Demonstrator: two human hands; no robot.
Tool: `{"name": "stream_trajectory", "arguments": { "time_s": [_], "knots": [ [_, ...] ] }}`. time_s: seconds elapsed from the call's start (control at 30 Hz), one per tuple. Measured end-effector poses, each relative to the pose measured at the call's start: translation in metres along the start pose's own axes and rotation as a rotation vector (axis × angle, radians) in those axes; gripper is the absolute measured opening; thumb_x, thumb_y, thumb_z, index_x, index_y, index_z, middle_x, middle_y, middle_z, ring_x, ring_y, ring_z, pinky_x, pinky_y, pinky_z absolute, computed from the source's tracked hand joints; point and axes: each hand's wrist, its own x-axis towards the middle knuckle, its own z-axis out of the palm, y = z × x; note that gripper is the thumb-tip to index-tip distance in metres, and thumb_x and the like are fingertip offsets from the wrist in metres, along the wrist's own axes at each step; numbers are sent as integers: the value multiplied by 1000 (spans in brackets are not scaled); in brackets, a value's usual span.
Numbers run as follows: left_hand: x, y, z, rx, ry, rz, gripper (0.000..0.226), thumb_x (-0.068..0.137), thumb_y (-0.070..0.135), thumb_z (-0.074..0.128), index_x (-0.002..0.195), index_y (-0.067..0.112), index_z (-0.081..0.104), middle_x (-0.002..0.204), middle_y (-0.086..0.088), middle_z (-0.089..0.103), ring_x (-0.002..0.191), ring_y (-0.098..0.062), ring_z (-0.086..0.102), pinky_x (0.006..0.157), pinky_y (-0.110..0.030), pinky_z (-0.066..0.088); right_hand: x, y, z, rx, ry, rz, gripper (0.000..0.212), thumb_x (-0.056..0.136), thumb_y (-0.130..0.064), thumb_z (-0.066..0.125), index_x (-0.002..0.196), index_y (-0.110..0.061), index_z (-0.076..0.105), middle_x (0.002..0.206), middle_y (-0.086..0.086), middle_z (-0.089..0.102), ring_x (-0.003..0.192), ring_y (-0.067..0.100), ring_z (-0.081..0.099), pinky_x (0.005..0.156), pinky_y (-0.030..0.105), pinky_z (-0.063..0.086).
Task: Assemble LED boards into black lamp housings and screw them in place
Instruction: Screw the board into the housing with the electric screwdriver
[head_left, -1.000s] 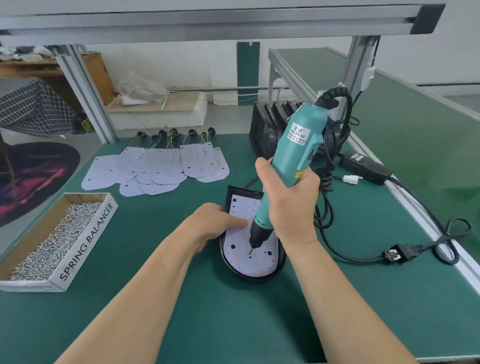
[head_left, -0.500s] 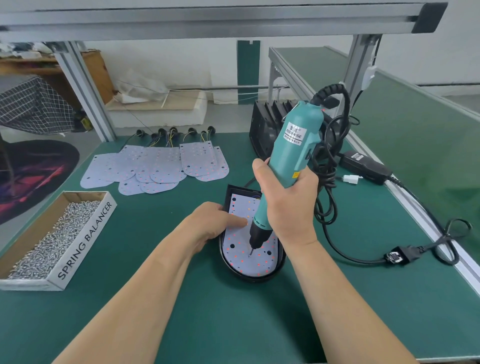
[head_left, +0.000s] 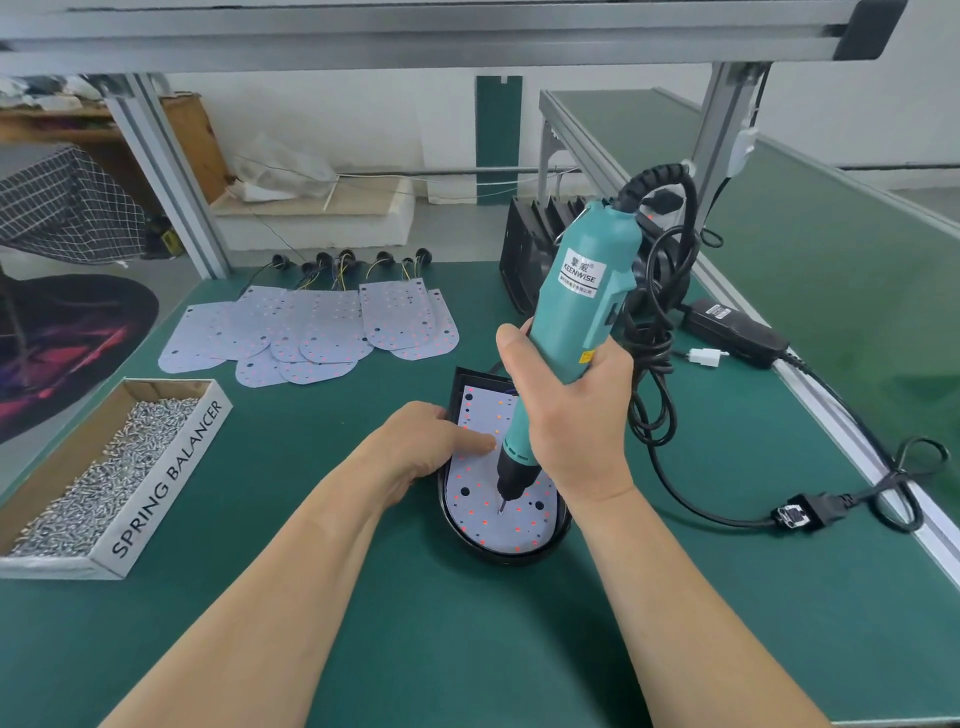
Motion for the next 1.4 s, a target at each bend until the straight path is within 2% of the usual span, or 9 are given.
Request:
{"name": "stream_trajectory", "arguments": {
  "time_s": [0.17,0.43,0.57,0.67,0.73,0.87,0.97,1.17,1.4],
  "knots": [
    [1,1,1,-16,-9,7,18,76,19,81,71,16,64,54,9,68,37,-3,57,33,-9,31,-6,2,1,11,-63,-30,47,86,-8,65,59,-10,26,51,-9,27,49,16,25,50,26,26],
    [-4,3,1,-63,-7,-7,22,78,20,83,95,9,75,71,3,76,53,-6,69,39,-9,39,-6,4,-6,67,-17,-20,37,86,-7,66,64,6,39,55,-1,35,53,15,33,53,26,33],
    [-3,2,0,-56,-31,-15,22,79,19,82,98,10,76,76,2,77,54,-5,69,40,-9,39,15,-12,-10,225,71,-51,25,83,-8,68,62,-14,57,57,-3,47,53,12,42,55,20,39],
    [-7,-2,-5,13,-14,-11,31,82,38,80,82,11,66,74,2,68,51,-14,59,51,-15,38,41,-18,-18,297,234,-18,24,80,-14,71,62,-26,61,55,-4,50,50,13,46,54,23,41],
    [-8,-4,-13,-25,59,-52,47,84,57,71,72,17,48,63,1,44,53,-19,36,53,-27,27,52,-14,-22,397,359,82,19,80,-15,73,71,-21,58,57,-6,54,51,12,48,52,23,42],
    [-11,-10,-31,-645,185,-62,15,98,1,51,86,-2,59,75,-9,50,57,-15,41,38,-18,37,66,8,-26,562,556,286,19,91,-14,71,88,-13,53,63,-7,58,53,8,51,52,19,45],
    [-22,-7,-36,-843,141,5,27,95,-19,34,99,-11,60,87,-18,60,69,-18,59,48,-15,51,65,24,-28,549,593,385,20,92,-23,71,88,-16,54,66,-7,57,54,9,51,53,22,46],
    [-32,7,-16,-879,-39,79,15,101,-8,44,98,-11,58,70,-17,72,59,-15,71,52,-14,54,61,37,-27,529,565,406,21,92,-27,71,87,-16,54,65,-7,57,53,9,52,49,19,46],
    [-33,15,4,-721,35,102,10,91,8,69,83,2,68,64,-7,69,49,-7,62,45,-11,47,60,39,-32,523,575,435,23,91,-30,72,90,-15,55,67,-8,58,55,8,54,50,19,46]
  ]
}}
